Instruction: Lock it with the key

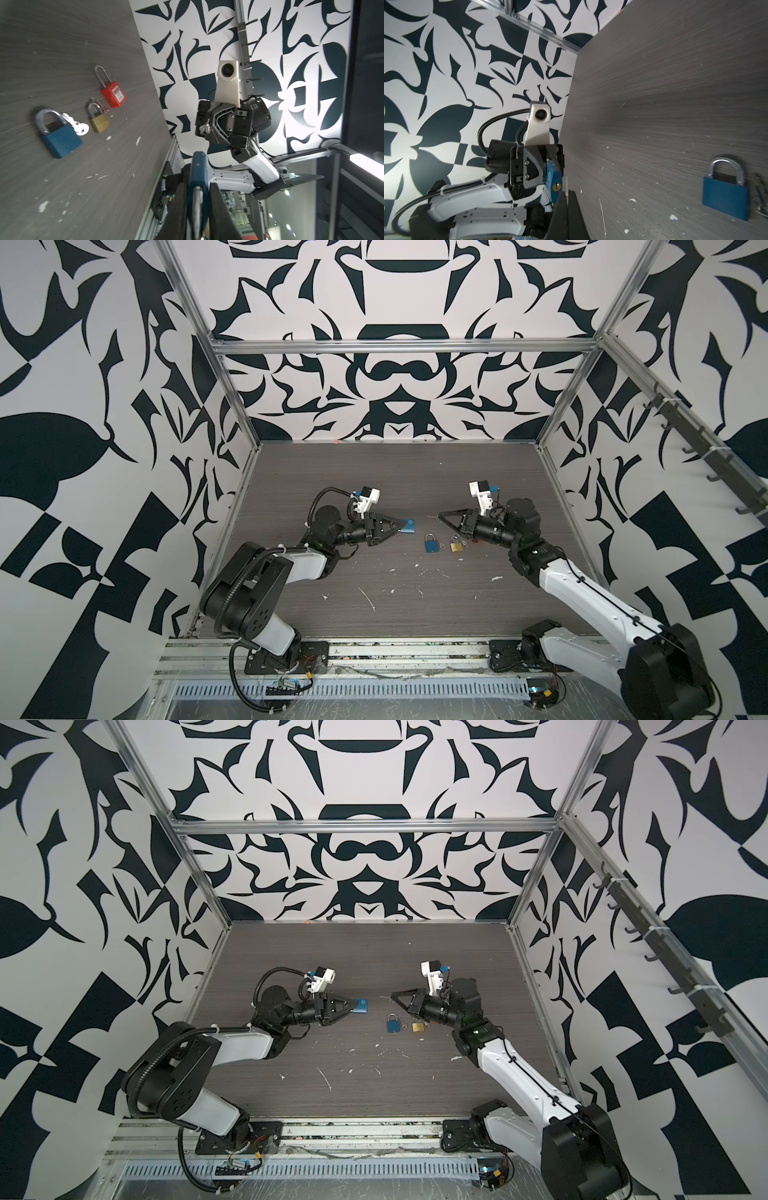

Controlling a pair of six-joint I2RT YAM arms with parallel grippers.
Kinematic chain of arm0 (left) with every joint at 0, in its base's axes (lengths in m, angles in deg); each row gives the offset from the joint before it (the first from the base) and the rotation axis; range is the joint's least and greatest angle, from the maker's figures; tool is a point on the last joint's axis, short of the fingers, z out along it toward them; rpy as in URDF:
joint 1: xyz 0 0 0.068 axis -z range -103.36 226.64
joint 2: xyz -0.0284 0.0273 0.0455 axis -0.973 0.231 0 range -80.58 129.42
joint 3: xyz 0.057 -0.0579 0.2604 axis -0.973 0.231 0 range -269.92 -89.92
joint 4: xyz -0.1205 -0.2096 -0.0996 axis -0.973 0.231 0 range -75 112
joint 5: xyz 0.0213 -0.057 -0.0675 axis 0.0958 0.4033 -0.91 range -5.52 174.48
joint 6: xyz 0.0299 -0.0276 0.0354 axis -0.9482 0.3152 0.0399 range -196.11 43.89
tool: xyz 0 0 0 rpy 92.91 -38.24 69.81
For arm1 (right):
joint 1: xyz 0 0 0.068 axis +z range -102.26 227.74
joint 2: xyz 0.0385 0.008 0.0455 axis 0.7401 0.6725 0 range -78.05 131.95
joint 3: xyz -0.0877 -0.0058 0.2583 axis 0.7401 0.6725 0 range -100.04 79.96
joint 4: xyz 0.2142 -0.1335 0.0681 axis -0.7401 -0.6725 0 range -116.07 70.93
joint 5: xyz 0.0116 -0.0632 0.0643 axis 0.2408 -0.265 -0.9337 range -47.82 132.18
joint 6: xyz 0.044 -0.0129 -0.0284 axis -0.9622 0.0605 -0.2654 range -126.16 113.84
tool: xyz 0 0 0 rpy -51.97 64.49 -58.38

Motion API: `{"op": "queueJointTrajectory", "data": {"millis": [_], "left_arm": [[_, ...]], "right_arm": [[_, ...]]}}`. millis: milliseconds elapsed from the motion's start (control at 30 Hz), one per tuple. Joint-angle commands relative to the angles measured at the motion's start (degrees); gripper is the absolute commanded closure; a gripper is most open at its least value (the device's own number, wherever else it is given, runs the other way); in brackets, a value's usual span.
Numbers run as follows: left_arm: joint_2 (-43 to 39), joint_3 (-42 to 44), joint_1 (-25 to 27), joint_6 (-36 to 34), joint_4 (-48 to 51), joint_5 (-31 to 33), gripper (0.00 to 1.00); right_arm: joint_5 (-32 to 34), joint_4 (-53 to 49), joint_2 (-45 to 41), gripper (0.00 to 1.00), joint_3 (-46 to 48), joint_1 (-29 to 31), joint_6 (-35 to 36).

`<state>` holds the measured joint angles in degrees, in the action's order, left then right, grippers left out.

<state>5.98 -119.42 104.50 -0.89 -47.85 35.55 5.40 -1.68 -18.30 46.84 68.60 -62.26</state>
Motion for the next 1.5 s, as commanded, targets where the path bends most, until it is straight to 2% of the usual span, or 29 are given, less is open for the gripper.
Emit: {"op": "queueJointTrajectory", "data": {"millis": [0, 67, 200, 267, 367, 433, 567, 633, 767, 900, 1267, 1367, 1467], "left_arm": [[-9.1, -1.4, -0.1, -17.5, 25.8, 7.8, 1.00], [-14.1, -3.8, -0.1, -25.0, 39.6, 11.2, 1.00], [-18.5, -8.6, -1.1, -33.0, 56.3, 12.3, 1.00], [-18.5, -9.4, -1.3, -35.1, 57.4, 9.3, 1.00], [-18.5, -8.4, -1.3, -35.0, 56.2, 8.2, 1.00], [-19.1, -8.1, -1.3, -34.6, 57.0, 8.9, 1.00], [-22.2, -6.6, -1.3, -35.5, 58.7, 11.6, 1.00], [-23.1, -6.5, -1.4, -36.8, 61.1, 13.3, 1.00], [-23.0, -6.6, -1.3, -38.6, 62.5, 12.7, 1.00], [-22.9, -6.2, -1.4, -38.8, 61.8, 12.7, 1.00], [-21.5, -4.6, -1.4, -38.9, 59.6, 11.3, 1.00], [-20.9, -4.7, -1.3, -39.4, 59.8, 11.3, 1.00], [-20.3, -5.2, -1.3, -40.5, 60.6, 11.0, 1.00]], "right_arm": [[14.5, -1.4, -0.8, 1.00, 1.2, 3.1, 1.6], [22.9, -4.3, 0.0, 1.00, 0.2, 7.2, 2.0], [36.6, -5.8, 5.3, 1.00, -1.5, 16.0, -0.5], [41.8, -2.9, 9.1, 1.00, -1.5, 18.9, -2.4], [47.2, 1.8, 14.2, 1.00, -1.2, 21.4, -5.4], [52.4, 4.2, 17.0, 1.00, -1.4, 23.3, -7.2], [59.2, 7.8, 20.9, 1.00, -2.2, 27.3, -8.8], [62.5, 8.8, 23.5, 1.00, -2.3, 29.0, -11.7], [66.3, 10.6, 28.6, 1.00, -1.8, 30.7, -19.3], [69.5, 10.8, 31.7, 1.00, -2.6, 32.2, -22.2], [67.0, 13.7, 39.3, 0.99, -4.9, 33.6, -26.2], [66.6, 14.1, 40.2, 0.96, -4.8, 33.6, -26.8], [65.4, 14.4, 40.7, 0.88, -4.5, 33.7, -27.3]]}}
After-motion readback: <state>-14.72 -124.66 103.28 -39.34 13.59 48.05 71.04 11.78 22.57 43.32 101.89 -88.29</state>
